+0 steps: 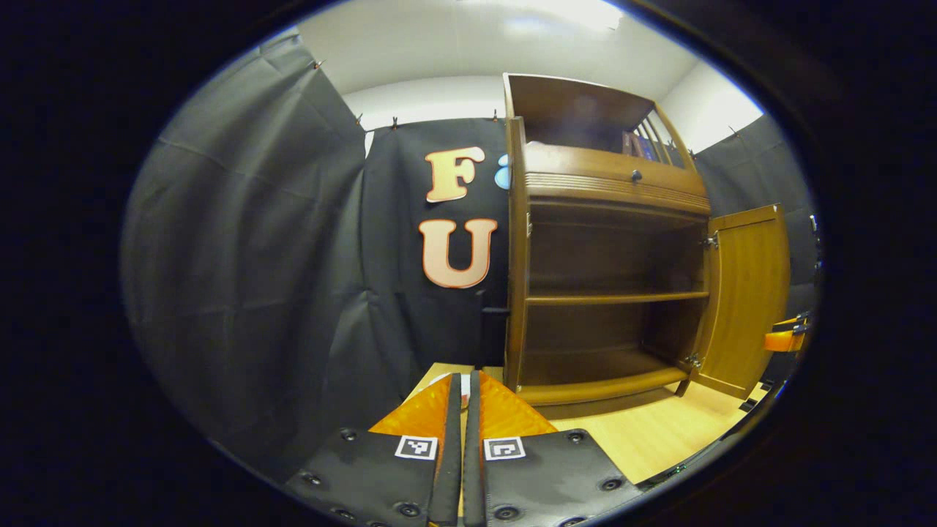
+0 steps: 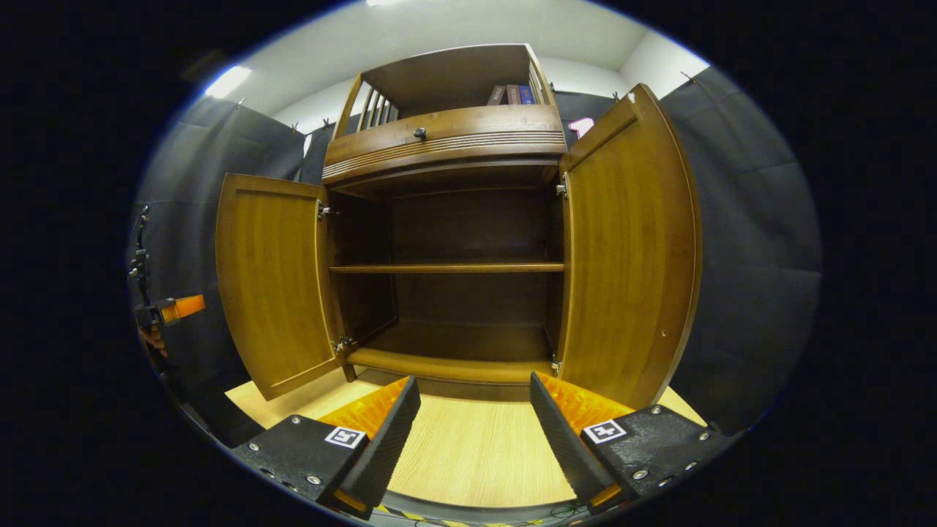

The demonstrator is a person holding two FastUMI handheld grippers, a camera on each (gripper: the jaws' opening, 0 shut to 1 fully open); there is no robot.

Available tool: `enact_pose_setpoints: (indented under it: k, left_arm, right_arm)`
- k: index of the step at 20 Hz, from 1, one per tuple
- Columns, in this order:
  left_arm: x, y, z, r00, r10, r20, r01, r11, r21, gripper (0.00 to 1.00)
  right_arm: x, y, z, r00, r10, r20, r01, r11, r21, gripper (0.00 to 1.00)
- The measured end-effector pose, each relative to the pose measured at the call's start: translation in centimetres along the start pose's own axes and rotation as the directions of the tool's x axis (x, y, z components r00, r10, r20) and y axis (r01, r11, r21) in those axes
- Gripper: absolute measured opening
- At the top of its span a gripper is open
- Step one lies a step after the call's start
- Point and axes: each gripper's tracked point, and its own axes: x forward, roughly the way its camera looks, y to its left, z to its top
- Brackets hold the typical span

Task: Open the right door of the double-door shoe cabinet with the right hand, and open the left door with the left hand.

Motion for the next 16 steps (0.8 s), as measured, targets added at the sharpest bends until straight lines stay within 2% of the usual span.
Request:
enact_pose_setpoints:
  k: [1, 6, 7, 9, 10, 14, 16]
  left_arm:
    - [-0.2, -1.3, 0.4, 1.000, 0.001, 0.003, -0.001, 1.000, -0.005, 0.09]
    - [1.8, -8.5, 2.8, 0.999, 0.028, 0.045, -0.023, 0.994, -0.107, 0.10]
    - [2.2, -10.0, 2.7, 0.998, 0.027, 0.048, -0.022, 0.994, -0.106, 0.01]
    - [3.2, -13.0, 2.3, 0.999, 0.002, 0.042, 0.002, 0.996, -0.094, 0.01]
    - [3.5, -14.4, 2.1, 0.999, -0.022, 0.040, 0.026, 0.996, -0.090, 0.13]
    - [4.0, -17.8, 1.4, 0.996, -0.071, 0.047, 0.074, 0.995, -0.070, 0.32]
    - [4.1, -19.0, 0.7, 0.994, -0.103, 0.032, 0.105, 0.992, -0.066, 0.49]
  right_arm:
    - [0.0, 0.0, 0.0, 1.000, 0.000, 0.007, 0.000, 1.000, -0.001, 0.93]
    - [-0.2, -1.3, 1.9, 0.996, -0.041, 0.077, 0.043, 0.999, -0.019, 0.93]
    - [-0.5, -1.6, 2.4, 0.994, -0.049, 0.097, 0.052, 0.998, -0.024, 0.93]
    - [-0.9, -2.3, 3.1, 0.991, -0.062, 0.120, 0.065, 0.998, -0.019, 0.93]
    - [-1.3, -2.5, 3.2, 0.990, -0.066, 0.125, 0.068, 0.998, -0.011, 0.93]
    - [-2.4, -4.8, 3.2, 0.983, -0.118, 0.139, 0.122, 0.992, -0.024, 0.92]
    - [-2.6, -5.9, 3.0, 0.981, -0.140, 0.136, 0.144, 0.989, -0.023, 0.92]
